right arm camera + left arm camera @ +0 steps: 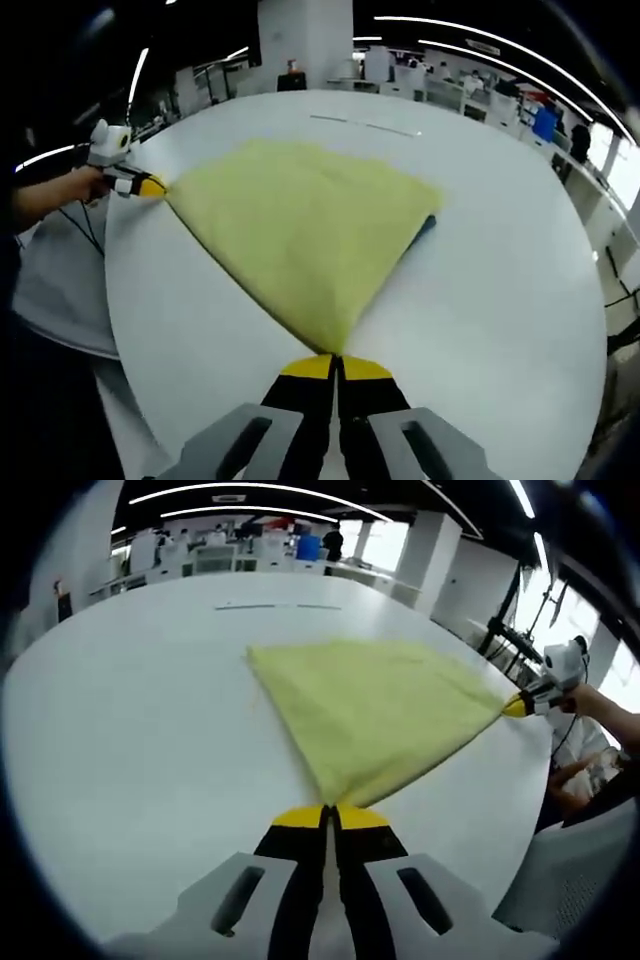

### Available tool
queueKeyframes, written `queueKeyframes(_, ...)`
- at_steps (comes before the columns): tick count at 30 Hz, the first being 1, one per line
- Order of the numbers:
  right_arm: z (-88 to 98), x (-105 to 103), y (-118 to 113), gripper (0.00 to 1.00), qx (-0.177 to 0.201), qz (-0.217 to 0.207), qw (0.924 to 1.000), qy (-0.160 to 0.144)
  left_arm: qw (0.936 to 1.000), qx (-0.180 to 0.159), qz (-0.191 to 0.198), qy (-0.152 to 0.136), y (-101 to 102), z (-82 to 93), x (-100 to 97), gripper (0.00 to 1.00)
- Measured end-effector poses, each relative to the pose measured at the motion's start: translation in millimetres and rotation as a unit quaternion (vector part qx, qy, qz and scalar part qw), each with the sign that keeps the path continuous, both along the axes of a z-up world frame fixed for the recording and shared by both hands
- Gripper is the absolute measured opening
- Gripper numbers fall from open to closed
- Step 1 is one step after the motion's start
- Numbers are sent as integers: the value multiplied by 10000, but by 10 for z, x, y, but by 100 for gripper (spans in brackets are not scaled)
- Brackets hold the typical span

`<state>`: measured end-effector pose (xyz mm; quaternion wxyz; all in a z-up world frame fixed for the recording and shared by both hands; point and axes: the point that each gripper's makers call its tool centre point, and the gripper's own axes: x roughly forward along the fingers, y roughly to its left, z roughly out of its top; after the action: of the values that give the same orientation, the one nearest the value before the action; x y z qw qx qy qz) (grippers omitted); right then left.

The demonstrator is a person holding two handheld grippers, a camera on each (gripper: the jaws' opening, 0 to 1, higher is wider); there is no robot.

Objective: Fold the garment on the visible template until the final outline fits inside the template.

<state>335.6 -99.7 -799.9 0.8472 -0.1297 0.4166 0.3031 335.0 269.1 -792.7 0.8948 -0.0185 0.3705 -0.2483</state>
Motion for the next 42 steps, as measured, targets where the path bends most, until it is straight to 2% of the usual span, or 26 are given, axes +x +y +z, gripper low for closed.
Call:
queueKeyframes(3, 10, 14, -9, 0, -14, -29, 10000, -58, 10000, 2, 54, -50, 31, 20, -9, 4)
queueKeyframes(5, 43, 41, 7, 2, 140, -175, 9997, -98, 9999, -7, 66, -111, 38, 51, -11, 7)
queueKeyframes(11, 212, 97, 111, 24, 596, -307, 9975, -234, 9995, -184, 50, -264, 7, 144, 4, 21)
queueKeyframes(17, 441, 106, 268, 47, 931, -133, 9947, -414, 9979, -308, -103, -560, -112, 373, 1, 37)
queueKeyframes(21, 628, 95, 378, 56, 1179, -50, 9917, -510, 9968, -207, -247, -738, -144, 490, -7, 46)
queueKeyframes(27, 848, 53, 481, 71, 1358, 23, 9886, -641, 9945, -241, -429, -919, -214, 691, -40, 60)
queueKeyframes(32, 999, 5, 551, 82, 1509, 62, 9857, -743, 9934, -263, -417, -1040, -190, 794, -31, 70)
queueKeyframes(36, 1068, -36, 577, 85, 1543, 91, 9848, -787, 9926, -366, -297, -1117, -186, 883, -51, 79)
queueKeyframes(40, 1095, -63, 584, 90, 1581, 62, 9839, -827, 9934, -444, -320, -1008, -251, 914, -143, 85)
queueKeyframes(42, 1085, -79, 591, 92, 1568, 58, 9841, -834, 9927, -710, -277, -930, -303, 967, -180, 87)
